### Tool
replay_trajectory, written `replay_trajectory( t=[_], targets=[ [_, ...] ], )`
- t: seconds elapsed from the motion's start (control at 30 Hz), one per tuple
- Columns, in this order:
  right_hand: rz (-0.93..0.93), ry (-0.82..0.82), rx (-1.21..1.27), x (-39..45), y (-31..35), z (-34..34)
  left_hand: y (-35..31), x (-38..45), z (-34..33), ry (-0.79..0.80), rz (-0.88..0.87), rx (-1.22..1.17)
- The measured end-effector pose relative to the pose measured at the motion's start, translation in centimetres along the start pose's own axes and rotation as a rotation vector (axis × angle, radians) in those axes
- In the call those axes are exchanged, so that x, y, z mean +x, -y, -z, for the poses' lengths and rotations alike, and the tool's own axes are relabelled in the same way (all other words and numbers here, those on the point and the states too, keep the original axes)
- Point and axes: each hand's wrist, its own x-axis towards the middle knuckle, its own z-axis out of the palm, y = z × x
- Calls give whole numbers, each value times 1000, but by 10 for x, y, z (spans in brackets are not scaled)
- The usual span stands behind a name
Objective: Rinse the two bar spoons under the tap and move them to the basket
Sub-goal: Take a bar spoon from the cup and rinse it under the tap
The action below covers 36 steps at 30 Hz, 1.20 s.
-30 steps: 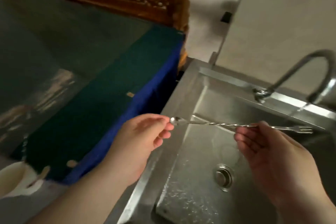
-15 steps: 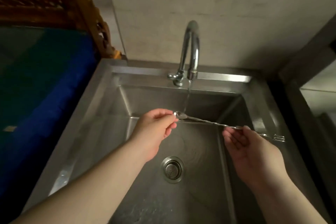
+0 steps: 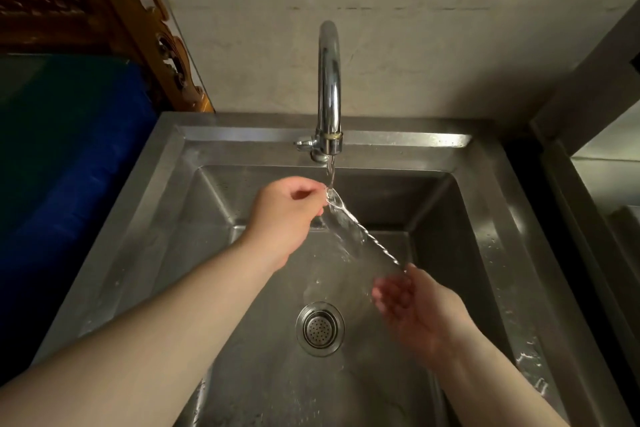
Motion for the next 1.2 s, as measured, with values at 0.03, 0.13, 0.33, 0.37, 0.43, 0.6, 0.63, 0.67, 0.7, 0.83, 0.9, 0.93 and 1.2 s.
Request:
replay_trajectory(
  t=[0.03,0.13,0.33,0.37,0.43,0.6,0.63,0.67,0.7,0.83,0.9,0.93,1.2],
  targets=[
    [56,-35,-208,1,-3,-2,-1,1,1,2,-43,45],
    [563,-122,-838,3,-4,-19,-1,5,3,13,-158,198],
    [843,193,-886,8,6,-83,-4,2,2,25,-295,302],
    [829,220,-842,9,6,-89,-5,3,4,24,-302,294],
    [816,264,-761,10,4,-94,-8,5,9,24,-295,263],
    [800,358,-661,10,4,-104,-13,9,18,138,-212,111],
    [812,370,-670,11,5,-103,-13,9,17,131,-214,126],
    [823,380,-687,12,4,-101,-12,8,17,113,-222,143],
    [820,389,-700,13,2,-96,-13,8,16,85,-234,152],
    [754,381,-718,18,-5,-81,-14,8,12,3,-192,68],
    [765,386,-725,19,-4,-81,-9,2,6,90,-114,49],
    [766,401,-713,19,-2,-81,-7,-1,2,133,-97,55],
    [680,374,-727,25,-11,-60,2,2,-5,111,-69,-29]
  ],
)
